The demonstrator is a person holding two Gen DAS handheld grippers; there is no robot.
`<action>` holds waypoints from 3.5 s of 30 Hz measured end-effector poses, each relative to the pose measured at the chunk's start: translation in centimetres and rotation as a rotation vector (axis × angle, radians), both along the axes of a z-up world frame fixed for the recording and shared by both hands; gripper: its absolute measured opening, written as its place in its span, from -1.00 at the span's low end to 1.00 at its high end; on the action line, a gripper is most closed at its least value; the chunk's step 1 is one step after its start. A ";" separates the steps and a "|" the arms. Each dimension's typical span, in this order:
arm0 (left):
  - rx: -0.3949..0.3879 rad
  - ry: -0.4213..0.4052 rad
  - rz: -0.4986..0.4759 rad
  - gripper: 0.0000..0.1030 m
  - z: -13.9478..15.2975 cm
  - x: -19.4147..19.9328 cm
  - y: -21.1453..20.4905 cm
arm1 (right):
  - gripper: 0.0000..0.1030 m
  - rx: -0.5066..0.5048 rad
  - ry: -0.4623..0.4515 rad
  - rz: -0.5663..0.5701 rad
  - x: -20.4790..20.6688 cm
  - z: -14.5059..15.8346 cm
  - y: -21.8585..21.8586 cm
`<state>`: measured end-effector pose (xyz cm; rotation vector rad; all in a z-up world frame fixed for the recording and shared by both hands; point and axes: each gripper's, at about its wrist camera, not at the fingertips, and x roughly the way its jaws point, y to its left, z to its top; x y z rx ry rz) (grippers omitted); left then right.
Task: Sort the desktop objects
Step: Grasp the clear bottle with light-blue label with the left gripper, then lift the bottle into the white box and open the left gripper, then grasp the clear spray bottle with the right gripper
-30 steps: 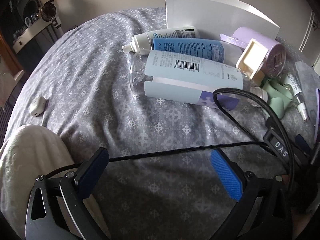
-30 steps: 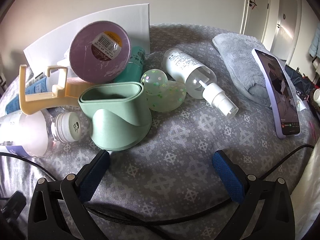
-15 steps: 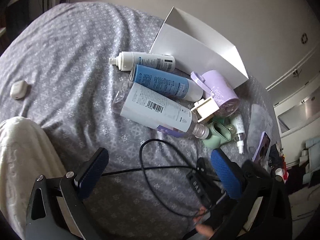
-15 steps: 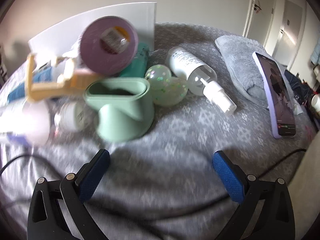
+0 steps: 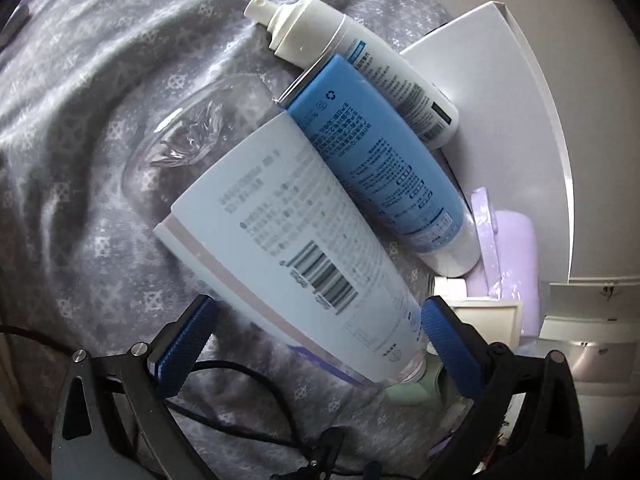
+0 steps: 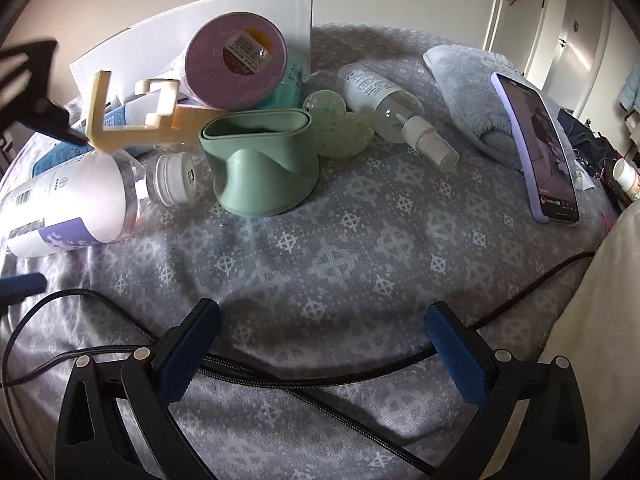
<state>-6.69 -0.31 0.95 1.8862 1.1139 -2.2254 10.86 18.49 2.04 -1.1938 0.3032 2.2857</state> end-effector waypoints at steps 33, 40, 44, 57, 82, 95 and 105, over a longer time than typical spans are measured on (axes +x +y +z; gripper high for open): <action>0.274 0.636 -0.126 0.19 24.8 -3.0 -1.6 | 1.00 0.018 0.012 0.018 0.1 0.3 -0.6; -0.044 0.649 -0.156 0.19 25.3 -11.0 5.3 | 1.00 0.009 0.024 0.025 0.1 0.3 -0.4; -0.380 0.634 -0.257 0.20 23.5 -14.1 10.7 | 1.00 0.008 0.037 0.026 -0.2 0.1 -0.3; -0.832 0.551 -0.540 0.74 16.2 -11.0 17.6 | 1.00 0.009 0.043 0.028 -0.6 0.1 0.0; -0.851 0.432 -0.502 0.99 1.5 6.6 5.3 | 1.00 -0.072 -0.033 0.024 -0.7 0.5 2.4; -0.697 0.469 -0.415 0.99 1.9 9.2 2.5 | 1.00 -0.135 -0.052 0.027 -0.5 1.3 2.9; -0.687 0.446 -0.427 0.99 1.6 9.7 2.3 | 0.78 0.143 0.103 0.034 -2.7 8.9 9.5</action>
